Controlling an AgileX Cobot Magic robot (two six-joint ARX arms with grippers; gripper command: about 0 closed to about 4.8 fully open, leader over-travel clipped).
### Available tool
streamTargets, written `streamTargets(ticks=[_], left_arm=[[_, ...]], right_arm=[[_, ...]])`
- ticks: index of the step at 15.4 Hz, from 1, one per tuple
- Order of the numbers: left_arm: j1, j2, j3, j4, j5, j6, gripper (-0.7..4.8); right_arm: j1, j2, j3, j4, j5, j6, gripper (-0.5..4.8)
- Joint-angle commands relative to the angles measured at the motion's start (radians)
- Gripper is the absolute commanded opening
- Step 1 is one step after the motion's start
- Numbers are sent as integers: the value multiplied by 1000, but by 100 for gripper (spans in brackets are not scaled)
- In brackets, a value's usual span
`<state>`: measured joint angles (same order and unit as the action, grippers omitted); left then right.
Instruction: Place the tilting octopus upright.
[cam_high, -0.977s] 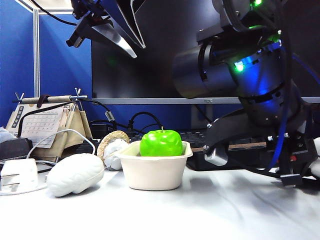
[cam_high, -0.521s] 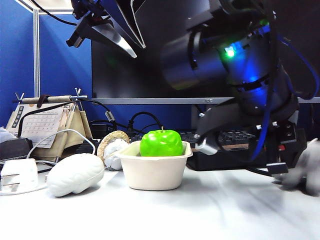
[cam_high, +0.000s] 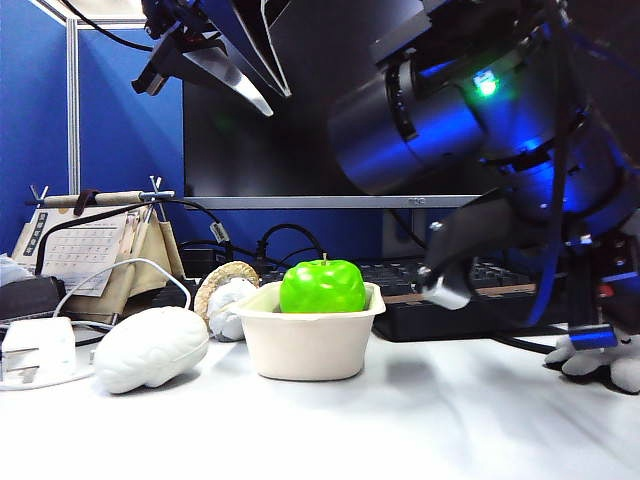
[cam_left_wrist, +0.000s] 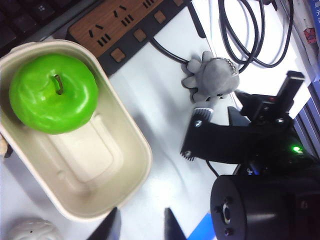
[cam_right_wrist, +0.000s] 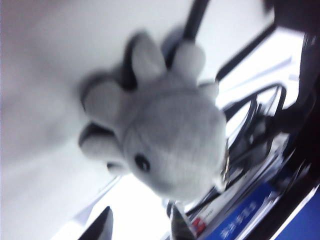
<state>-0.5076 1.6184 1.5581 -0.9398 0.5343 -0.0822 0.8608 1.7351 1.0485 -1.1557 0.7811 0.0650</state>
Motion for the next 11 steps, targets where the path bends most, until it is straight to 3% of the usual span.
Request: streamTargets(ticks=[1, 5, 8, 11], left_arm=[[1, -8, 3, 5, 35, 16, 121], [1, -85, 3, -5, 167, 50, 121], [1, -288, 3, -32, 235, 57, 121], [1, -548, 5, -10, 235, 57, 121]], right_arm=[[38, -18, 3, -50, 13, 84, 154], [163, -128, 9, -72, 25, 151, 153], [262, -280, 10, -161, 29, 343, 153], [339, -474, 11, -172, 28, 521, 153]])
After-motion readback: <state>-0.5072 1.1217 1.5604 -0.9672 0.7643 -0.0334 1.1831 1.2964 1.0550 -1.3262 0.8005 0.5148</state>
